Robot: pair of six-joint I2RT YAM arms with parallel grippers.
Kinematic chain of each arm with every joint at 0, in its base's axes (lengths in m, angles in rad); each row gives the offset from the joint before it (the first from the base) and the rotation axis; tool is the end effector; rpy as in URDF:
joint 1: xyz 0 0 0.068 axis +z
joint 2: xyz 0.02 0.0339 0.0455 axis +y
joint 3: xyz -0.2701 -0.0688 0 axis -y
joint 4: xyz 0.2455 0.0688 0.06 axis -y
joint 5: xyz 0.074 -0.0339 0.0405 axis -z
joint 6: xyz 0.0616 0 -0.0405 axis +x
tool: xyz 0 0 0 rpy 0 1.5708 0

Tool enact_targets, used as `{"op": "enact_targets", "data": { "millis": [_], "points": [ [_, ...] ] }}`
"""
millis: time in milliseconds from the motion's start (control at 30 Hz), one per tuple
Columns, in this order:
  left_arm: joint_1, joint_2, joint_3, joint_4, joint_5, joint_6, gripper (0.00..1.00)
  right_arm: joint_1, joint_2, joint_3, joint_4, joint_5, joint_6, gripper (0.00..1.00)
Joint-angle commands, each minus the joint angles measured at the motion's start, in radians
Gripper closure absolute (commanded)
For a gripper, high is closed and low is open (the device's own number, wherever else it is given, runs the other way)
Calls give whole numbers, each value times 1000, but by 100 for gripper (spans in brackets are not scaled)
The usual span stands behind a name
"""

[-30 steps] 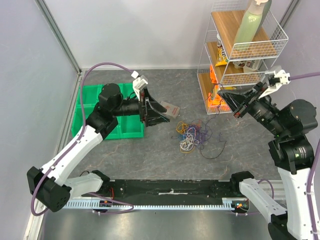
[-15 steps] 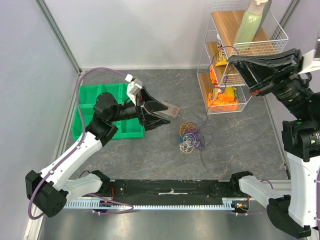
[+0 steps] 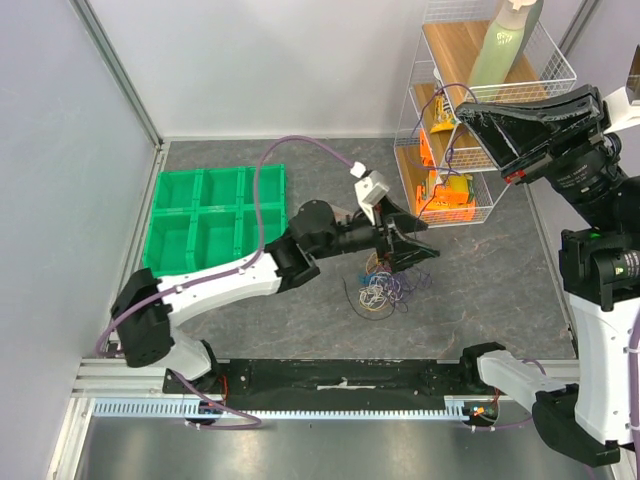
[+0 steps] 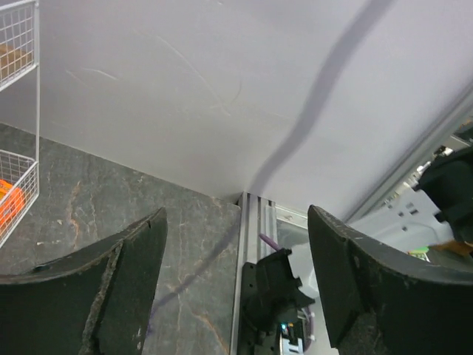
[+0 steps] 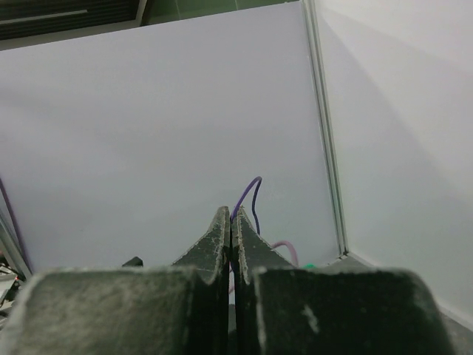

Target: Untangle the cables

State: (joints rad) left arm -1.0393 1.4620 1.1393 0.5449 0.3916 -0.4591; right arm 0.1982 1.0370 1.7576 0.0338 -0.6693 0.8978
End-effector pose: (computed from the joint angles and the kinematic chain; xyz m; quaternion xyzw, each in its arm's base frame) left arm 0.1674 -0.3311 0.3899 0.3208 0.5434 -0.6108 0.4783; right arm 0.1068 0.0604 0.6369 -0.1547 0.4555 0.5629 0.6721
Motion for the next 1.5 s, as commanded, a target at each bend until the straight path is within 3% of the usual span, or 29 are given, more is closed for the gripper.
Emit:
{"op": "enact_targets", "data": {
  "millis": [0, 133, 200, 333, 733, 1067, 1200, 1300, 1467],
  "points": [
    [-10, 118, 106, 78, -79, 20, 26, -3, 12, 98, 29, -10, 56, 100],
    [-8, 211, 114, 8, -183, 25, 55, -5, 64, 233, 40, 7, 93, 100],
    [-8, 239, 91, -13, -229, 45, 64, -3, 93, 324, 38, 23, 101, 100],
    [-5, 274, 19, 12, -269, 63, 67, -3, 139, 473, 61, 79, 118, 100],
    [97, 409, -64, 23, -209, -35, 74, -3, 159, 559, 167, 278, 89, 100],
    [162, 396, -167, -16, -204, -46, 74, -2, 113, 516, 164, 465, -166, 100],
    [171, 345, -174, -49, -159, -43, 72, -3, 75, 349, 181, 418, -152, 100],
    [174, 266, -193, -68, -125, -52, 58, -3, 34, 171, 161, 401, -155, 100],
    [196, 132, -187, -94, 16, -108, 30, -3, 63, 109, 90, 251, -129, 100]
  ]
}}
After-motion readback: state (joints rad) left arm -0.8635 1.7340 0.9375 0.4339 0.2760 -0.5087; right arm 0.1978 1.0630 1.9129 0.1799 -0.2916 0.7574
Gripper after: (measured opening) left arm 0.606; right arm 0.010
